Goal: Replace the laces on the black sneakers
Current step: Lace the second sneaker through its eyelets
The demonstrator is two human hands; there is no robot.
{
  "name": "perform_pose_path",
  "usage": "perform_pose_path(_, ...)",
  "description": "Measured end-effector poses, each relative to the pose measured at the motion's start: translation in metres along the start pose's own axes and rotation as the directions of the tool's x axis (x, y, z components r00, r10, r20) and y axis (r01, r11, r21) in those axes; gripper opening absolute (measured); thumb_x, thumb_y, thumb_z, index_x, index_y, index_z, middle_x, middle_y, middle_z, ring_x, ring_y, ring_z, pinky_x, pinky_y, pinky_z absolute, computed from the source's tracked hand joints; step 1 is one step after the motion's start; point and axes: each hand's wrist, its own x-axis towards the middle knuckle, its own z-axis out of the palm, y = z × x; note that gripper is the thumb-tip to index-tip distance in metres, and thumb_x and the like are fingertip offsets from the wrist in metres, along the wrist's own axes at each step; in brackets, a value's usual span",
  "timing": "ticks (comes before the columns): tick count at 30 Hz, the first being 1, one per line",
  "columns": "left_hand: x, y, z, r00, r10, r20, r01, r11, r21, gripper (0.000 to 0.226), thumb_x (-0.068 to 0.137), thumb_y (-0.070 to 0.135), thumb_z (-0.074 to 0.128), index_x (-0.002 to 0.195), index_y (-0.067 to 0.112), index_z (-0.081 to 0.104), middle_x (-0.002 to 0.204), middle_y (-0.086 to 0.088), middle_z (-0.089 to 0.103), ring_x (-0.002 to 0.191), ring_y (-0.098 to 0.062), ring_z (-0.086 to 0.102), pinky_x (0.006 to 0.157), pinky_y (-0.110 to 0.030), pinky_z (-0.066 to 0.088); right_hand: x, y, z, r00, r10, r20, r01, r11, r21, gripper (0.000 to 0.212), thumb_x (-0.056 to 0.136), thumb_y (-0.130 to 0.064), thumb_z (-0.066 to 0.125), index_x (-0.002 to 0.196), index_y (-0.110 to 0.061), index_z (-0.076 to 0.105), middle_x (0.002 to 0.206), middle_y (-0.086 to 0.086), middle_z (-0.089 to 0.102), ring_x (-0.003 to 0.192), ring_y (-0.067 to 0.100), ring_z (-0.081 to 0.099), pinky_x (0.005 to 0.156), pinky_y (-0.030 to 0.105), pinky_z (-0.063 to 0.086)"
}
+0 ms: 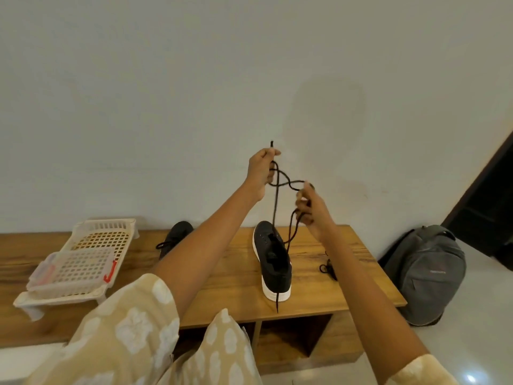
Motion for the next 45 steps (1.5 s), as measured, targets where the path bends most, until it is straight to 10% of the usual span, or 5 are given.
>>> perform_pose_path(4, -0.012, -0.041, 0.001, 0.972, -0.236, 0.014, 0.236, 0.971, 0.028, 0.022, 0.1, 0.014, 0.037, 0.09, 0.013, 0.057, 0.059, 0.002, 0.027, 0.032, -0.003, 0.025, 0.032, -0.016, 0.018, 0.004, -0.039, -0.028, 0.998, 0.038, -0.045, -0.028, 0.978, 0.205, 0.042, 0.1, -0.041, 0.036, 0.067, -0.016, 0.042, 0.04, -0.01, 0.026, 0.029, 0.002, 0.018, 0.028, 0.014, 0.014)
perform_pose_path(14, -0.038, -0.112, 0.036, 0.836, -0.477, 0.272, 0.471, 0.877, 0.092, 0.02, 0.1, 0.014, 0.037, 0.088, 0.01, 0.053, 0.06, 0.002, 0.032, 0.048, -0.009, 0.029, 0.039, -0.019, 0.025, 0.013, -0.032, -0.063, 0.914, -0.064, -0.4, -0.316, 0.508, -0.802, 0.039, 0.087, -0.031, 0.054, 0.057, -0.013, 0.04, 0.053, 0.001, 0.038, 0.047, 0.018, 0.035, 0.053, 0.027, 0.026)
perform_pose_path(26, -0.021, -0.182, 0.02, 0.939, -0.248, 0.236, -0.099, 0.462, 0.882, 0.024, 0.095, 0.031, 0.053, 0.105, 0.02, 0.072, 0.104, -0.003, 0.069, 0.097, -0.022, 0.063, 0.086, -0.037, 0.046, 0.019, 0.134, -0.091, 0.898, 0.22, -0.381, -0.437, 0.34, -0.833, 0.043, 0.098, -0.031, 0.047, 0.06, -0.011, 0.042, 0.057, 0.003, 0.042, 0.051, 0.016, 0.04, 0.049, 0.03, 0.027)
perform_pose_path(30, -0.022, -0.203, 0.011, 0.962, -0.152, 0.226, -0.161, 0.355, 0.921, 0.023, 0.092, 0.03, 0.059, 0.097, 0.012, 0.072, 0.102, -0.006, 0.06, 0.092, -0.025, 0.061, 0.071, -0.037, 0.052, 0.014, 0.14, -0.095, 0.879, 0.283, -0.385, -0.458, 0.266, -0.848, 0.028, 0.093, -0.023, 0.051, 0.119, -0.011, 0.052, 0.127, 0.014, 0.042, 0.091, 0.028, 0.058, 0.07, 0.034, 0.048)
perform_pose_path(45, -0.026, -0.191, -0.017, 0.96, -0.232, 0.159, 0.063, 0.728, 0.683, 0.024, 0.096, 0.023, 0.053, 0.108, 0.011, 0.07, 0.095, -0.005, 0.067, 0.077, -0.01, 0.055, 0.062, -0.016, 0.042, -0.003, 0.134, -0.057, 0.948, 0.282, -0.145, -0.27, 0.476, -0.837, 0.015, 0.089, -0.012, 0.063, 0.102, -0.006, 0.068, 0.091, 0.009, 0.07, 0.069, 0.013, 0.065, 0.076, 0.028, 0.057)
